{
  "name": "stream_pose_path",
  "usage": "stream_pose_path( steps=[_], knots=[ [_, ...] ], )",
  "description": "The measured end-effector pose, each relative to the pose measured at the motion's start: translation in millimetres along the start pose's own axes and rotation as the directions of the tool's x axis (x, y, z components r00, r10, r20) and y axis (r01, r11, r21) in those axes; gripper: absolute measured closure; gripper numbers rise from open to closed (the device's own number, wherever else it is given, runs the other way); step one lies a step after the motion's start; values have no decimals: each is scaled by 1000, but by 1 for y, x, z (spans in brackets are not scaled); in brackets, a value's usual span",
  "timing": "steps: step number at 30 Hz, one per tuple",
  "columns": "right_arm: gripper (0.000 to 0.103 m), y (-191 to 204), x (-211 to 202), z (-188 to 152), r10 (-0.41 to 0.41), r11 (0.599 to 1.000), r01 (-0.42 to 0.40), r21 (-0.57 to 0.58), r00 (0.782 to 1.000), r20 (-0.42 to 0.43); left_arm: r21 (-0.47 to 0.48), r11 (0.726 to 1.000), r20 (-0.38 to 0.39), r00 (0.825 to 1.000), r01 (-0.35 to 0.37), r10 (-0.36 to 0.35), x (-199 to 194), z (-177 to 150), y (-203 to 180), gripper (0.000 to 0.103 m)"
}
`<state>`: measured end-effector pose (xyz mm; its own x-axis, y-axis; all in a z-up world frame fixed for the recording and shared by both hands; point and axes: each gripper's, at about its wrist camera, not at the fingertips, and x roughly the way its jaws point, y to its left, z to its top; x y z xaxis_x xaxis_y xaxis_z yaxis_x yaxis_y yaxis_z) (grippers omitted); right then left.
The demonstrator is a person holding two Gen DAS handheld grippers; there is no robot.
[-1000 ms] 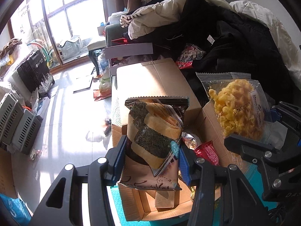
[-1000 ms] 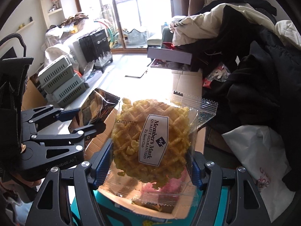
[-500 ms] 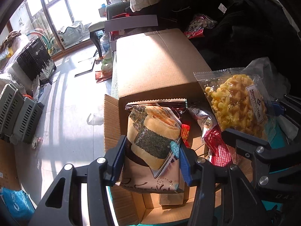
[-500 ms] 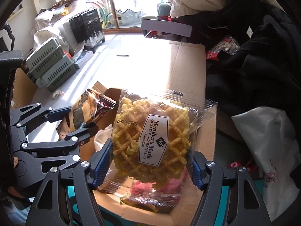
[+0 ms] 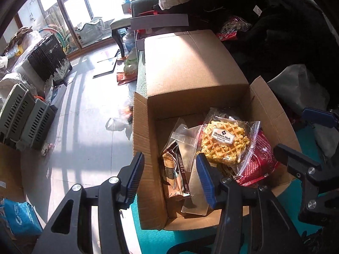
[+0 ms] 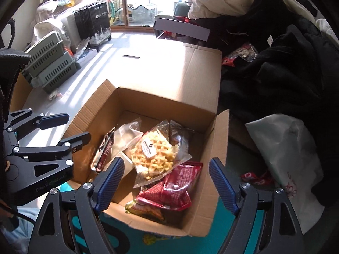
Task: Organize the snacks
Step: 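Release the waffle bag with the right tool while the left tool releases the brown bag, then withdraw both tools from the box back toward the blue tube and lollipop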
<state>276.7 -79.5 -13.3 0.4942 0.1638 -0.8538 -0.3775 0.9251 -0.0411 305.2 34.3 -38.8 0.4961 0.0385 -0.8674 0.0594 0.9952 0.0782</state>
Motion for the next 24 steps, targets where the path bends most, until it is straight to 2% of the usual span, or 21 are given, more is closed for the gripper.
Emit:
stream_pose_path(
  steps=[12,18,24],
  knots=[
    [20,3,-80,-2,20,1000,-20,3,994,106,-28,998,103,994,48,-45,-83,-6,2,53],
    [20,12,-128,-12,14,1000,-11,-15,986,169,-33,998,162,985,60,-54,-129,-17,2,53],
    [20,24,-163,-31,40,999,-37,-21,976,214,-5,999,217,975,50,-48,-169,-35,-4,53]
  ],
)
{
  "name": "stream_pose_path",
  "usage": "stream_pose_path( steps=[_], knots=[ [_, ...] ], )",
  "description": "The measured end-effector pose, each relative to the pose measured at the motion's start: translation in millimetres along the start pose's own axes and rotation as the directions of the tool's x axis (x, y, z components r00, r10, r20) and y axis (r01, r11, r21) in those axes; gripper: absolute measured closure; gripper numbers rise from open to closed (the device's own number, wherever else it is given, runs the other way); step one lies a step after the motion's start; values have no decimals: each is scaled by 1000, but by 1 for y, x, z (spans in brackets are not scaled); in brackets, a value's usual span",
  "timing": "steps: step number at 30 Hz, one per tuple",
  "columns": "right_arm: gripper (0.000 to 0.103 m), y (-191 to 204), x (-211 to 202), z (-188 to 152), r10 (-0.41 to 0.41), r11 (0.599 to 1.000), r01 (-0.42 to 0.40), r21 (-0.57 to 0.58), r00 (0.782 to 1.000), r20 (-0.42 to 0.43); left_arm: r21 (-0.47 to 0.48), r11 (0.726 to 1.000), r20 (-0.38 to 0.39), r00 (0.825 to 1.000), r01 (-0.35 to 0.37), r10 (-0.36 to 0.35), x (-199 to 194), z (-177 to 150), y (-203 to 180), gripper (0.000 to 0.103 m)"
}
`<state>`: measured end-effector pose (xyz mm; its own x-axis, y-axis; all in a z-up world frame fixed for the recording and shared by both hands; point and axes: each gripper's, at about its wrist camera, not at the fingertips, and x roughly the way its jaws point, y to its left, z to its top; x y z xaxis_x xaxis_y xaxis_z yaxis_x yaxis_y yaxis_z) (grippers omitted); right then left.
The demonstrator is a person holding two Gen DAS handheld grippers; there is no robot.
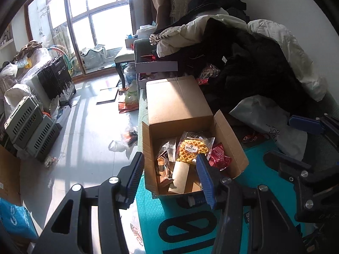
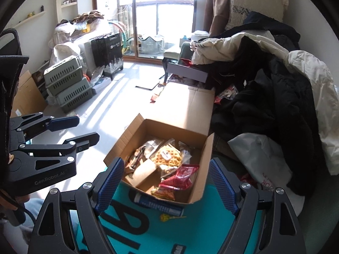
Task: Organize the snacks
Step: 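Withdraw both tools from the box back toward the blue tube and lollipop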
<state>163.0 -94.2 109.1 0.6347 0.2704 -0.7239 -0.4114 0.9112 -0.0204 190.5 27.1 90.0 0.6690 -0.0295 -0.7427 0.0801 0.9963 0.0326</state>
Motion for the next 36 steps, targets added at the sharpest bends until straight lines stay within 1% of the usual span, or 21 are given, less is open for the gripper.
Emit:
stream_pose_path(
  steps=[7,10,16,19,25,30,32,34,36],
  knots=[
    [20,17,-23,-29,-7,1000,7,-5,1000,29,15,1000,24,1000,-19,19,-26,-29,-12,53],
    [20,22,-27,-44,-8,1000,8,2,1000,26,7,1000,12,1000,-10,10,-28,-42,-14,53],
    [20,23,-24,-75,21,999,-21,46,1000,-4,-22,1000,-21,1000,4,-4,-22,-73,-15,53],
    [20,20,-18,-92,36,996,-35,83,999,-17,-32,999,-32,999,9,-10,-18,-91,-16,53],
    [20,12,5,-128,97,981,-86,174,994,-59,-28,999,-67,997,-35,33,-4,-121,-22,53],
    [20,9,25,-155,117,974,-92,207,987,-110,-56,998,-107,994,-35,28,11,-141,-26,53],
    [20,6,33,-164,130,969,-99,225,983,-128,-70,996,-121,992,-50,42,17,-147,-26,53],
    [20,4,41,-170,121,969,-87,231,983,-138,-76,995,-132,990,-64,54,21,-151,-25,53],
    [20,1,49,-176,111,970,-75,231,983,-144,-87,994,-139,989,-64,51,26,-155,-23,53]
  ],
)
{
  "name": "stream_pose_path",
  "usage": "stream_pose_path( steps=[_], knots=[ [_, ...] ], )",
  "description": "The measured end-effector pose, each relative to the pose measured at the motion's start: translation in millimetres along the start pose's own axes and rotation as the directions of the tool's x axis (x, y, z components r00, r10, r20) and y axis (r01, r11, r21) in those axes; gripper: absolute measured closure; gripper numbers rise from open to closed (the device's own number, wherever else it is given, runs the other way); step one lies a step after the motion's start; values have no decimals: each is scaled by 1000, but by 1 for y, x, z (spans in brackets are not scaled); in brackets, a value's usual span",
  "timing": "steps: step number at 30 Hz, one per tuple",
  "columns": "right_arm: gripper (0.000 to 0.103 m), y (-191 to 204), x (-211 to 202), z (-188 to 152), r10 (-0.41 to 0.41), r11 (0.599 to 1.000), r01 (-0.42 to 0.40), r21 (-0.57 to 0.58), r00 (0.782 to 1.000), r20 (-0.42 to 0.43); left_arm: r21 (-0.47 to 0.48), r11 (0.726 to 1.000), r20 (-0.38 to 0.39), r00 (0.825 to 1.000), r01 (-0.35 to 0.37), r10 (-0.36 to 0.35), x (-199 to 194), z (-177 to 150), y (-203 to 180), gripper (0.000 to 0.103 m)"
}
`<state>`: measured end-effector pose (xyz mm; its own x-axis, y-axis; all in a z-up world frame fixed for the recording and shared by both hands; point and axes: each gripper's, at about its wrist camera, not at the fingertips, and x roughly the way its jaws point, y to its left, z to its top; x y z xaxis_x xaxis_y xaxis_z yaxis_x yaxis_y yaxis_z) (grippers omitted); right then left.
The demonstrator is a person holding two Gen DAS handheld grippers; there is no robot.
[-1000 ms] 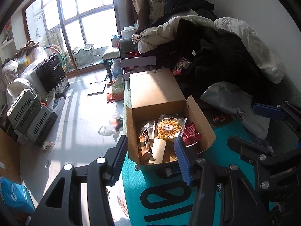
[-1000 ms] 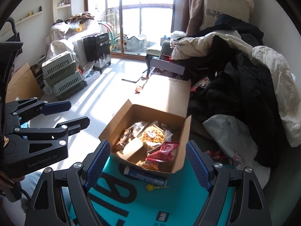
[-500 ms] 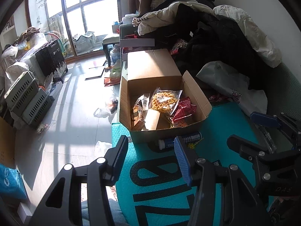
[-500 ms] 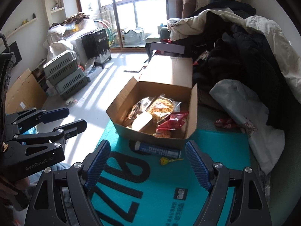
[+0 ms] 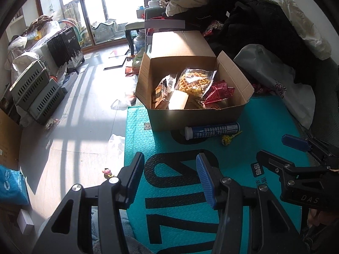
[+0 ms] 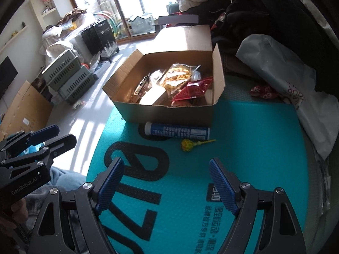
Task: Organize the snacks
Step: 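Withdraw both tools from the box back toward the blue tube and lollipop, then lower the left tool onto the blue tube while the right tool approaches the lollipop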
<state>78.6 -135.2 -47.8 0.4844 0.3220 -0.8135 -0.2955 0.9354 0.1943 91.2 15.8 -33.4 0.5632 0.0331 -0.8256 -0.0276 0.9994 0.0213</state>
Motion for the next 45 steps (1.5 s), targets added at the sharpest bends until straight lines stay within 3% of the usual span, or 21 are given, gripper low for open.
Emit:
stream_pose_path(
  steps=[10,27,34,45],
  knots=[
    [20,-23,51,-1,33,999,-30,44,998,-56,-127,992,-101,995,14,-27,46,-10,14,53],
    [20,-61,137,27,44,997,-39,69,996,-72,-215,977,-177,983,12,-51,92,-16,23,53],
    [20,-62,146,32,98,995,-96,28,991,-89,-194,981,-177,983,9,-44,87,-19,24,53],
    [21,-15,129,13,202,978,-207,-32,972,-120,-221,975,-147,989,-2,-32,69,-20,48,53]
  ],
)
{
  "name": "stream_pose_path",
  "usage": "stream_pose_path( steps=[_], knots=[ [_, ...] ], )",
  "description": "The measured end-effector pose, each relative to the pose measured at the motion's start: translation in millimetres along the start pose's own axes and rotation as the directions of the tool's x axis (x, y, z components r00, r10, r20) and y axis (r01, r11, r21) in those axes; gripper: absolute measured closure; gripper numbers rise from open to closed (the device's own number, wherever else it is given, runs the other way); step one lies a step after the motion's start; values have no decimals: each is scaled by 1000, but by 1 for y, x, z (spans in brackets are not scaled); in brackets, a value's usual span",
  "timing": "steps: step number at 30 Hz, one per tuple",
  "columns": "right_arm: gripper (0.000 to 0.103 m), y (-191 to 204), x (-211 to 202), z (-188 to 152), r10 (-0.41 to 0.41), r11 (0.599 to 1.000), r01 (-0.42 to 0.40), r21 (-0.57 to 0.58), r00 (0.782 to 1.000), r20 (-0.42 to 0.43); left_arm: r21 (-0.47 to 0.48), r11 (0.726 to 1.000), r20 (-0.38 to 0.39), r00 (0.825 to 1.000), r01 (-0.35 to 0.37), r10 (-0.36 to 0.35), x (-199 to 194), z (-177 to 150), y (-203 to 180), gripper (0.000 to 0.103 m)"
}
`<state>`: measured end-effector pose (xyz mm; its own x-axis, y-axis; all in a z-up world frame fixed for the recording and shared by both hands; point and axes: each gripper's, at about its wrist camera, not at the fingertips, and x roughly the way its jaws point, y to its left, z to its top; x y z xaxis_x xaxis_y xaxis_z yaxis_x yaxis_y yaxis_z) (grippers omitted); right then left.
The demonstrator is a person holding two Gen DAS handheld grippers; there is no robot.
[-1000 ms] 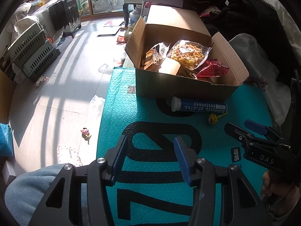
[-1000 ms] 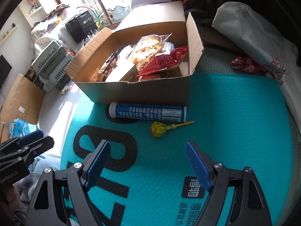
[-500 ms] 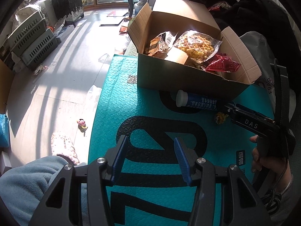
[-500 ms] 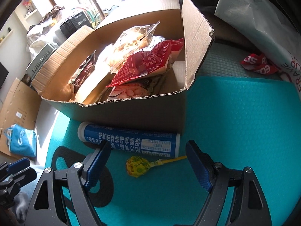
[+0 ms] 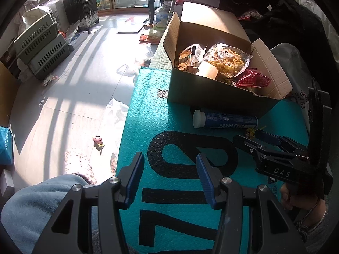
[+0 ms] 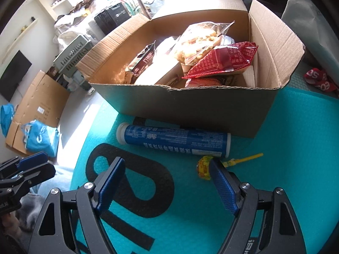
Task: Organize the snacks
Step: 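Lower the left tool onto the blue tube while the right tool approaches the lollipop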
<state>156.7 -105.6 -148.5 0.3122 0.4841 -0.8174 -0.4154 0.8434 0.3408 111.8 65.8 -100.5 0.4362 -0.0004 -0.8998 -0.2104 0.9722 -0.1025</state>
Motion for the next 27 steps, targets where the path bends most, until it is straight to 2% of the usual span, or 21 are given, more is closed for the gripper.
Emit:
stream_pose_path(
  steps=[3,7,15,18,27],
  knots=[
    [21,17,-1,-10,14,999,-14,-33,1000,-20,-13,1000,2,1000,-2,2,-3,-2,8,53],
    [21,34,-4,-12,-45,993,43,-106,999,-11,-24,1000,1,1000,-11,11,-3,-4,15,53],
    [21,41,8,13,-161,968,162,-193,987,18,-48,999,1,1000,-12,12,0,2,22,53],
    [22,34,13,17,-200,964,201,-175,980,23,-47,999,3,1000,-8,9,4,6,20,53],
    [22,-5,4,15,-244,967,246,-64,969,37,-1,999,-16,999,34,-34,23,16,3,53]
  ],
)
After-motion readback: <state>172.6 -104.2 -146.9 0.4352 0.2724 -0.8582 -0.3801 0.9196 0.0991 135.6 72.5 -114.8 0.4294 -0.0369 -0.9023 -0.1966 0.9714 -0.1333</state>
